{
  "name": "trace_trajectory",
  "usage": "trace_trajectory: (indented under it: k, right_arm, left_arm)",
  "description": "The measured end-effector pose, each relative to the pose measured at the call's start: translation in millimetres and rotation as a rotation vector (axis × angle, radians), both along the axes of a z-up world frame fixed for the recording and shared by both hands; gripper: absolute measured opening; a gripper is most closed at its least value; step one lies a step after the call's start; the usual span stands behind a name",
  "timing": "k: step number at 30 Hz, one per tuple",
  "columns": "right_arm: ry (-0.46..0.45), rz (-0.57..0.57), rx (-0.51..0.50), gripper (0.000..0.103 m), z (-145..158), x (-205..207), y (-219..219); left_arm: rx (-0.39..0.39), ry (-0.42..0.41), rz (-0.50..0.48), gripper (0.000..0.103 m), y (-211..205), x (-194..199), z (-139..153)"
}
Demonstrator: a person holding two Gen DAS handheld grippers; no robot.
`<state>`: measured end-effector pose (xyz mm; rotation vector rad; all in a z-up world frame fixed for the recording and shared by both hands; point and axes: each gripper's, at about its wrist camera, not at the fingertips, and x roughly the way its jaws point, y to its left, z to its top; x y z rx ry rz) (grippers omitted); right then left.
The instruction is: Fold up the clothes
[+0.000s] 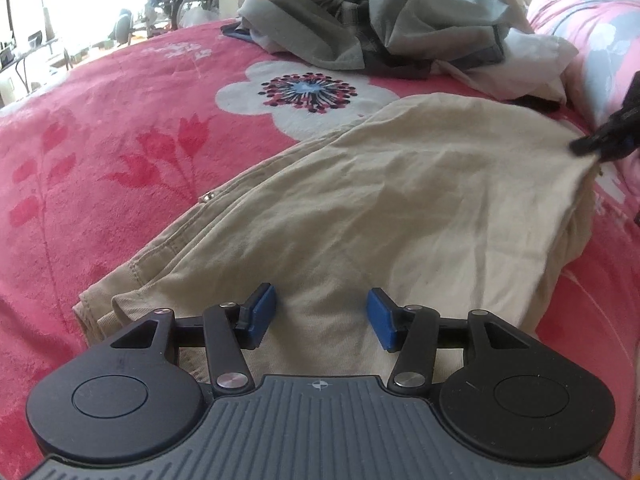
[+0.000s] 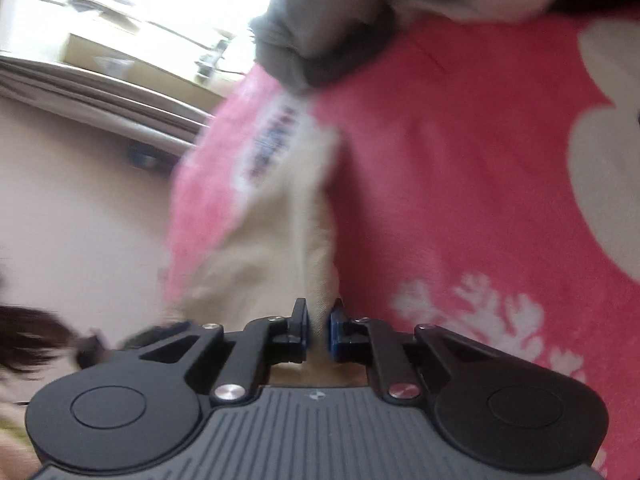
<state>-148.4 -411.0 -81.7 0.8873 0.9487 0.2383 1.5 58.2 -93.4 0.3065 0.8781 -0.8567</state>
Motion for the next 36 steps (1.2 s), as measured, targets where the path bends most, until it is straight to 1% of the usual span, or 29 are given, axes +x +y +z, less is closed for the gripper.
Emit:
trace_trajectory:
  k: [2, 3, 4, 5, 6, 8, 9, 12, 14, 18, 19, 23, 24, 25, 26, 27, 29, 31, 32, 33, 34, 35, 36]
  right_arm:
    - [0.002, 0.046, -0.028, 0.012, 13, 1, 3]
    - [0.053, 0.067, -0.083, 0.014, 8, 7, 6]
    - [0.139, 0.097, -0.178, 0.017, -1, 14, 11]
    - [0.19, 0.099, -0.204, 0.026, -13, 16, 12]
    - [0.238, 0.099, -0.222, 0.028, -23, 19, 12]
    - [0.251, 0.041, -0.093, 0.031, -25, 20, -7]
    - [0.234, 0.006, -0.05, 0.04, -19, 19, -18]
    - [0.11, -0.069, 0.023, 0.049, 3, 23, -45]
    - [0.075, -0.109, 0.07, 0.053, 6, 39, -54]
    - [0.08, -0.087, 0.112, 0.054, -15, 102, -41]
    - [0.083, -0.073, 0.122, 0.054, -24, 106, -42]
    - [0.09, -0.038, 0.139, 0.051, -43, 142, -30]
    - [0.092, -0.029, 0.143, 0.048, -48, 151, -27]
    - [0.093, -0.02, 0.147, 0.042, -53, 160, -23]
    - [0.09, -0.01, 0.148, 0.022, -57, 168, -20]
    - [0.034, 0.004, 0.114, 0.012, -47, 167, -16]
    - [-0.078, 0.033, 0.045, 0.009, -28, 164, -8]
    - [-0.214, 0.074, -0.03, 0.009, -4, 159, 0]
    - [-0.255, 0.094, -0.086, 0.009, 3, 158, 3]
    - [-0.271, 0.121, -0.144, 0.009, 5, 161, 7]
    - [-0.261, 0.149, -0.21, 0.009, 1, 165, 10]
    - [-0.219, 0.166, -0.273, 0.013, -10, 170, 12]
    - [-0.144, 0.17, -0.308, 0.017, -27, 176, 13]
  left_arm:
    - [-0.005, 0.009, 0.006, 0.051, 1, 1, 0]
    - [-0.007, 0.012, 0.009, 0.051, 1, 1, -1]
    - [-0.007, 0.013, 0.011, 0.052, 0, 1, -1]
    - [-0.004, 0.013, 0.012, 0.052, -1, 1, -2]
    - [-0.001, 0.011, 0.01, 0.053, -1, 1, -2]
    - [0.003, 0.008, 0.006, 0.054, -2, 1, -2]
    - [0.002, 0.009, 0.005, 0.054, -2, 1, -2]
    - [-0.004, 0.013, 0.008, 0.054, -1, 2, -2]
    - [-0.007, 0.015, 0.011, 0.056, -1, 2, -3]
    - [-0.003, 0.004, 0.003, 0.058, -3, 0, -5]
    - [-0.001, 0.002, 0.002, 0.059, -3, -1, -5]
    - [-0.004, 0.002, -0.001, 0.059, -2, -1, -5]
    - [-0.005, 0.001, -0.003, 0.059, -1, 0, -5]
    - [-0.005, -0.001, -0.006, 0.059, -1, -1, -5]
    - [-0.007, -0.003, -0.007, 0.059, 0, -1, -6]
    - [-0.008, -0.005, -0.008, 0.059, 0, -1, -6]
    - [-0.008, -0.004, -0.001, 0.059, 1, -1, -6]
    - [-0.003, -0.004, 0.004, 0.059, 1, -1, -5]
    - [-0.001, -0.003, 0.007, 0.059, 1, 0, -5]
    - [-0.001, -0.002, 0.006, 0.059, 2, 0, -5]
    - [0.0, -0.001, 0.005, 0.059, 1, 1, -5]
    - [0.002, -0.002, 0.002, 0.059, 1, 1, -5]
    - [0.005, -0.005, -0.001, 0.059, 0, 1, -5]
